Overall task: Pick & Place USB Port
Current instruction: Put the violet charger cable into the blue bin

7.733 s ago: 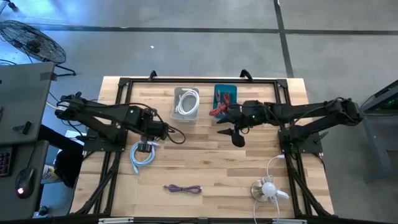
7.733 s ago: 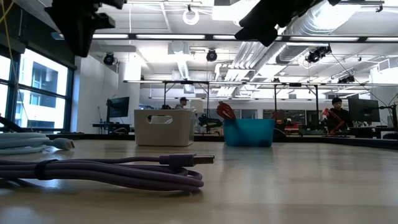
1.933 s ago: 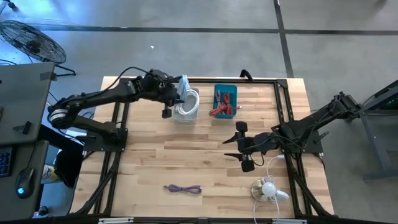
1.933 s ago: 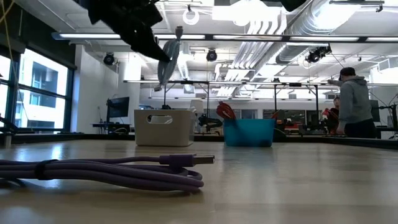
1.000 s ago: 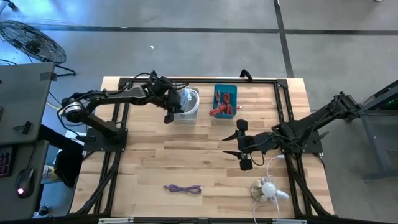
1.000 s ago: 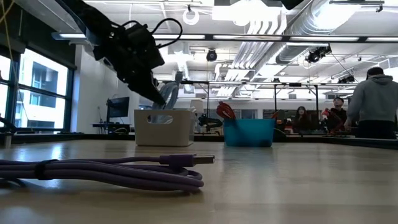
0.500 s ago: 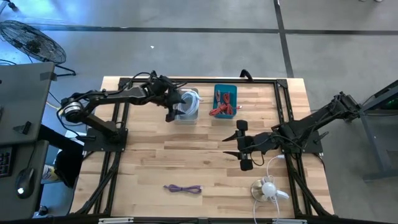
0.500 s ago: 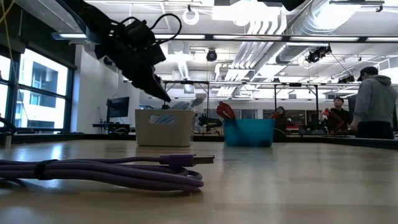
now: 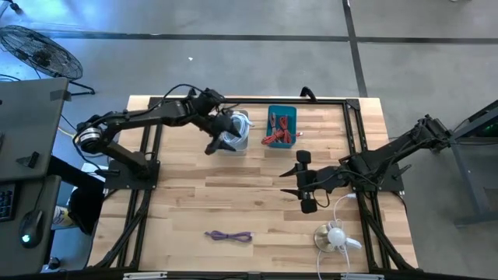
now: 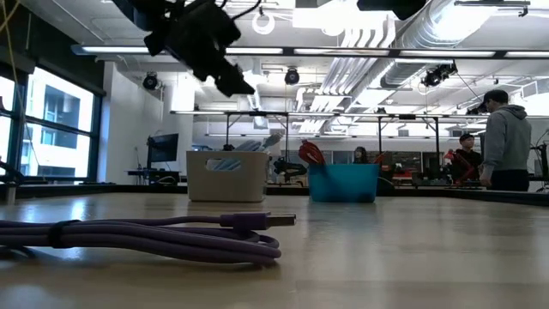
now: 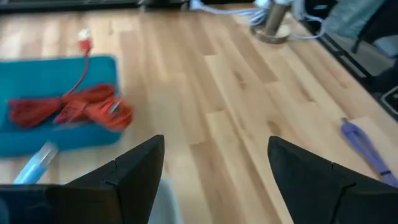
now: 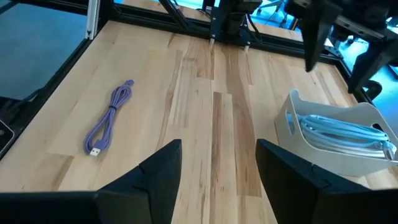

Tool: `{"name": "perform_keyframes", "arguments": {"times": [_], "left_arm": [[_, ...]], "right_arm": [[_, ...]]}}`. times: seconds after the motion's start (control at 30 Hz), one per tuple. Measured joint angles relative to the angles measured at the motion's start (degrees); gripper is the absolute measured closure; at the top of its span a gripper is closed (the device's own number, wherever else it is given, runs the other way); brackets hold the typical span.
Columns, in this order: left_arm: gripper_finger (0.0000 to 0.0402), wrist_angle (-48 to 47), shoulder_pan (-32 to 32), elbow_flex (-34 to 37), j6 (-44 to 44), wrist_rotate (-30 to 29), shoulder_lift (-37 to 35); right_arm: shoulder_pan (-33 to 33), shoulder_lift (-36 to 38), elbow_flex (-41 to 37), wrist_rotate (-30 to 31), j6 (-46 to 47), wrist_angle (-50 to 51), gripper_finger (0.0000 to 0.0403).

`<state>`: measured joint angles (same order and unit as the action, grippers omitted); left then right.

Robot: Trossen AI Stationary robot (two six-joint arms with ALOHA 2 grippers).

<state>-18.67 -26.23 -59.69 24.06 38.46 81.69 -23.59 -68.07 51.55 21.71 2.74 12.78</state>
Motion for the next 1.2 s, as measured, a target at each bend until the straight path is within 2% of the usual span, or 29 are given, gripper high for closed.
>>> {"name": "perform_keyframes", "arguments": {"times": [0.17,0.3,0.43,0.5,0.63,0.87,1.03,1.2], "left_arm": [[0.0119,2.4,5.3,-0.4,0.1,-2.2,0.0],[0.0119,5.1,9.8,-0.4,-0.9,-9.6,0.0],[0.0119,4.9,14.4,-0.4,-14.2,-16.2,0.0],[0.0119,3.1,16.4,-0.4,-18.1,-16.2,0.0],[0.0119,-4.4,20.2,-0.4,-19.0,-16.1,0.0],[0.0119,-16.9,27.1,-0.4,-26.7,-16.6,0.0],[0.0119,-17.9,32.1,-0.4,-31.5,-18.7,0.0],[0.0119,-17.9,37.7,-0.4,-31.9,-22.7,0.0]], "right_arm": [[0.0,0.0,0.0,0.0,0.0,0.0,0.0204],[-0.1,0.0,0.0,-0.3,0.5,0.4,0.0204],[-0.1,-0.1,0.0,-0.7,1.8,1.4,0.0204],[-0.1,-0.2,0.0,-0.9,2.2,1.8,0.0204],[-0.1,-0.2,0.0,-2.0,3.3,2.1,0.0204],[-1.4,-0.2,0.0,-2.7,3.9,2.1,0.0204],[-2.1,-0.2,0.0,-1.7,4.3,2.0,0.0204],[-2.4,-0.2,0.0,-0.6,4.8,2.0,0.0204]]}}
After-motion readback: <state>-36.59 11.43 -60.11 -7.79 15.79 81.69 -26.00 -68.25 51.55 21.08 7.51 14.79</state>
